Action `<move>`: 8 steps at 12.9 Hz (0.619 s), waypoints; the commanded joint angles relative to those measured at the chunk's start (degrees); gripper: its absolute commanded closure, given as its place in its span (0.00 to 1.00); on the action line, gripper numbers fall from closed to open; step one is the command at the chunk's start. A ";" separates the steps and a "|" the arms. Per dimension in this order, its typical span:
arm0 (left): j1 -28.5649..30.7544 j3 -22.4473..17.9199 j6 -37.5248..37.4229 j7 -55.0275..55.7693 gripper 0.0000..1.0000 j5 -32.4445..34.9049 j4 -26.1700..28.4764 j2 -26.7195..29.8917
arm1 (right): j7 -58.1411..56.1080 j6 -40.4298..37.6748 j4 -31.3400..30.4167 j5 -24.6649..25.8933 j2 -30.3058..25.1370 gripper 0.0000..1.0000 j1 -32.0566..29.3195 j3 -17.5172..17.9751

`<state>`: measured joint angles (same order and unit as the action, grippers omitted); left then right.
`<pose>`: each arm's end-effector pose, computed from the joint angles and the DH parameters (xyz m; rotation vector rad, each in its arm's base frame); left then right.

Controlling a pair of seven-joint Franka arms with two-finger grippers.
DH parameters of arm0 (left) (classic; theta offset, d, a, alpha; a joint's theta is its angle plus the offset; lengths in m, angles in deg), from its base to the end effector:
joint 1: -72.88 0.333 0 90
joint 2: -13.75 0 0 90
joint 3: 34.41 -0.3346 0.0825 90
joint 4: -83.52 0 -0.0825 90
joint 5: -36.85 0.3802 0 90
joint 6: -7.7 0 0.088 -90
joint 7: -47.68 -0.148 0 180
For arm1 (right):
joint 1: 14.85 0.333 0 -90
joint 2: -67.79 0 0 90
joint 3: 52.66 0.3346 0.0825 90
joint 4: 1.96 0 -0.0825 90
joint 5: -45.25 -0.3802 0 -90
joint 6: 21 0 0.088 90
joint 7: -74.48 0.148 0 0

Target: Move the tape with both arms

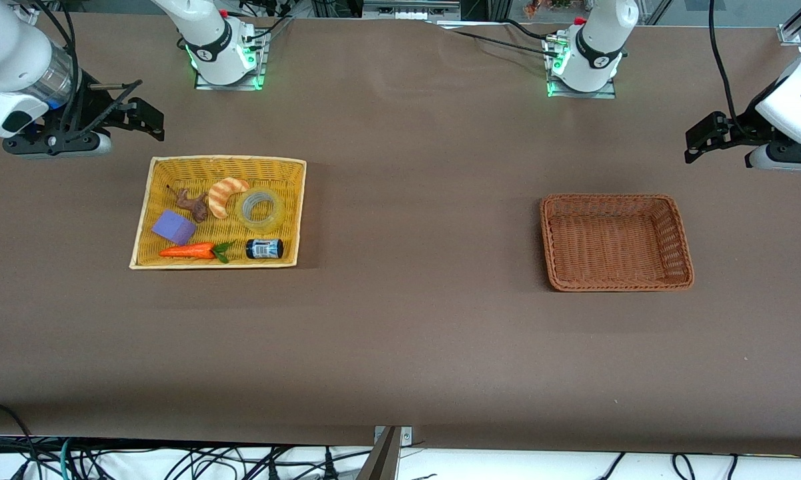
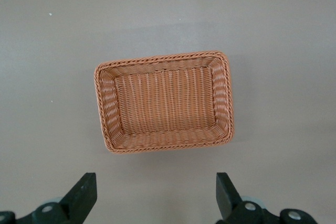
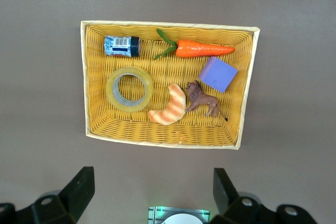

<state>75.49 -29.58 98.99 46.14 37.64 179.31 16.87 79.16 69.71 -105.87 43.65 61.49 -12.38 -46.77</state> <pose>0.5319 -0.0197 0.5861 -3.1212 0.1029 0.0377 0.4965 0.0793 0.5483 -3.1315 -0.0954 0.1915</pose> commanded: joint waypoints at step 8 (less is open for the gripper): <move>0.64 0.44 -0.77 -1.36 0.00 -0.53 -1.57 -0.74 | -0.72 6.47 -6.55 0.02 1.29 0.00 -0.27 0.26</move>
<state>75.49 -29.58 98.99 46.14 37.64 179.31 16.87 79.15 72.37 -108.64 43.65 62.98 -12.38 -46.75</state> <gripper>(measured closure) 0.000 0.000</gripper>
